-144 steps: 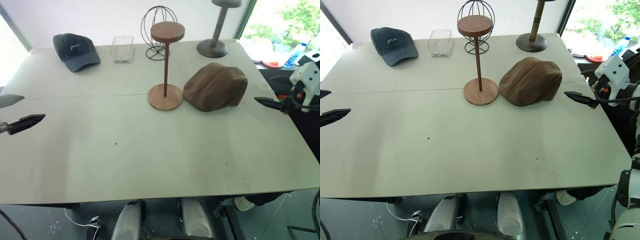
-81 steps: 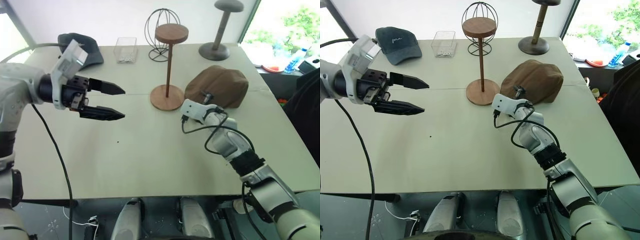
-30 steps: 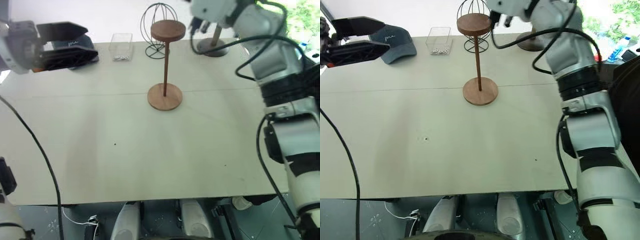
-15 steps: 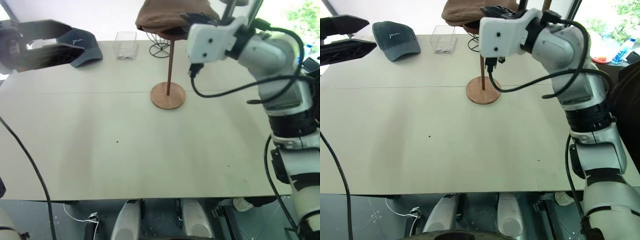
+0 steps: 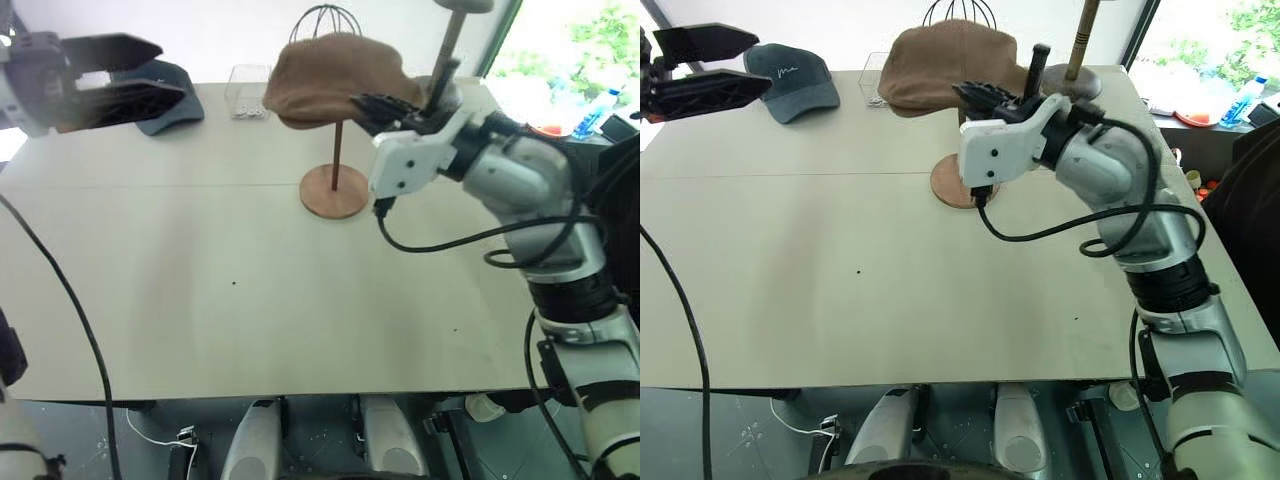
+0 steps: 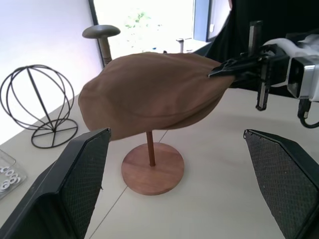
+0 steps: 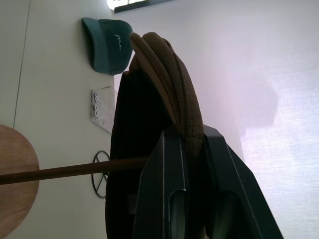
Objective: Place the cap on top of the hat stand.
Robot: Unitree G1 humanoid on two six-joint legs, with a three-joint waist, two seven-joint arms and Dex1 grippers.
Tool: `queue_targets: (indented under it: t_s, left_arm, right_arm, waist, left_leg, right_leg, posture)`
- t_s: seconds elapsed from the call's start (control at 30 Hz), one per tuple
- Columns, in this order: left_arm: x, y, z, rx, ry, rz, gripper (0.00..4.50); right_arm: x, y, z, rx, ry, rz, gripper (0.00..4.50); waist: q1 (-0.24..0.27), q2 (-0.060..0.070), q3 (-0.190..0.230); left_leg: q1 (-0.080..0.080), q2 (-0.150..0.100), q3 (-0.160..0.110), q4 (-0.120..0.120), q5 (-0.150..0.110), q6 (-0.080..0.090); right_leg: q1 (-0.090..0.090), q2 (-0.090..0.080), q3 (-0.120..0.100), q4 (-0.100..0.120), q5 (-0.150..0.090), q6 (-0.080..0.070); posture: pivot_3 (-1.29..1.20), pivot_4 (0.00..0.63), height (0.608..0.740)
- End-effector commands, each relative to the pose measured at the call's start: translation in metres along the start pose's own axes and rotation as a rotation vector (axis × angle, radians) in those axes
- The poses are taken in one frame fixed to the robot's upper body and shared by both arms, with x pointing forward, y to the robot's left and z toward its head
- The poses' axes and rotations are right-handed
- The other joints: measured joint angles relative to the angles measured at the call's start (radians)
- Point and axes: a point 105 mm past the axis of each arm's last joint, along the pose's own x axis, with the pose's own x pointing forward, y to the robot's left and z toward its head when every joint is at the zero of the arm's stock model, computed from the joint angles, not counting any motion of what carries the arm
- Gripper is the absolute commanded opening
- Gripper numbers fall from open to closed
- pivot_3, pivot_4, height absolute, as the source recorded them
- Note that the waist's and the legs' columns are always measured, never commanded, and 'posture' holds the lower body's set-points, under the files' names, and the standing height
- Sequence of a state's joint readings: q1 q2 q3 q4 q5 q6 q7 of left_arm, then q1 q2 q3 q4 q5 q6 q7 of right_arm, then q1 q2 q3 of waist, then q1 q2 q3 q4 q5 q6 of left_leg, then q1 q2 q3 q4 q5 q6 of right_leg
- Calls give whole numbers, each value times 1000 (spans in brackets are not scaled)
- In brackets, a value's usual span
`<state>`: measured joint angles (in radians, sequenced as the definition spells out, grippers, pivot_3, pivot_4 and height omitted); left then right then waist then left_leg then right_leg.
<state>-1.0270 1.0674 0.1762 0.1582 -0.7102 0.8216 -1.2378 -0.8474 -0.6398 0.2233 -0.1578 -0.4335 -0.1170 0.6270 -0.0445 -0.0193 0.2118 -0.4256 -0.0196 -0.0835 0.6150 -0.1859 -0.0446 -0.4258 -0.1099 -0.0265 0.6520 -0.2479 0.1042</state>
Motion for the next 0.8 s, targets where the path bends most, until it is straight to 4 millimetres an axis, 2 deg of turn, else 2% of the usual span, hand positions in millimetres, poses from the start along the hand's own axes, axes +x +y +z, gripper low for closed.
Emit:
queue_targets:
  t_s: [0.03, 0.27, 0.43, 0.53, 0.6, 0.67, 0.8]
  left_arm:
    - [-1, -2, 13, 51, -21, -12, 4500]
    - [5, -5, 9, 38, -17, -43, 4500]
    - [8, -5, 6, 31, -9, -58, 4500]
    - [11, -6, 3, 27, -5, -73, 4500]
    - [13, -6, 2, 31, 1, -83, 4500]
    - [14, -8, 0, 39, 16, -94, 4500]
    - [10, -7, -2, 36, 28, -94, 4500]
  right_arm:
    - [-1, 0, -3, 22, 23, -19, 420]
    - [-5, 4, 3, 33, 15, -13, 3698]
    - [-21, 4, 16, 56, -53, 4, 3698]
    - [-42, -11, 23, 89, -110, -44, 3698]
    - [-55, -21, 27, 187, -165, -48, 3698]
    - [-68, -32, 22, 318, -171, -30, 3698]
    - [-98, -52, -15, 665, -79, 82, 3698]
  waist:
    - [0, 0, 0]
    - [1, 0, 0]
    - [1, 0, 0]
    - [4, 0, 0]
    - [4, 0, 0]
    - [4, 0, 0]
    - [4, 0, 0]
  left_leg:
    - [0, 0, 0, 0, 0, 0]
    - [0, 0, 0, 0, 0, 0]
    - [0, 0, 0, 0, 0, 0]
    - [0, 0, 0, 0, 0, 0]
    - [0, 0, 0, 1, 0, 0]
    - [0, 0, 0, 1, 0, 0]
    - [1, 0, 0, 2, 0, 0]
  right_leg:
    - [0, 0, 0, 0, 0, 0]
    - [0, 0, 0, 0, 0, 0]
    - [0, 0, 0, 0, 0, 0]
    - [0, 0, 0, 0, 0, 0]
    - [1, 0, 0, 0, 0, 1]
    - [1, 0, 0, 0, 1, 1]
    - [3, 0, 0, 0, 2, 1]
  posture:
    - [0, 150, 740]
    - [0, 150, 740]
    - [0, 150, 740]
    - [0, 150, 740]
    - [0, 150, 740]
    - [0, 150, 740]
    - [0, 150, 740]
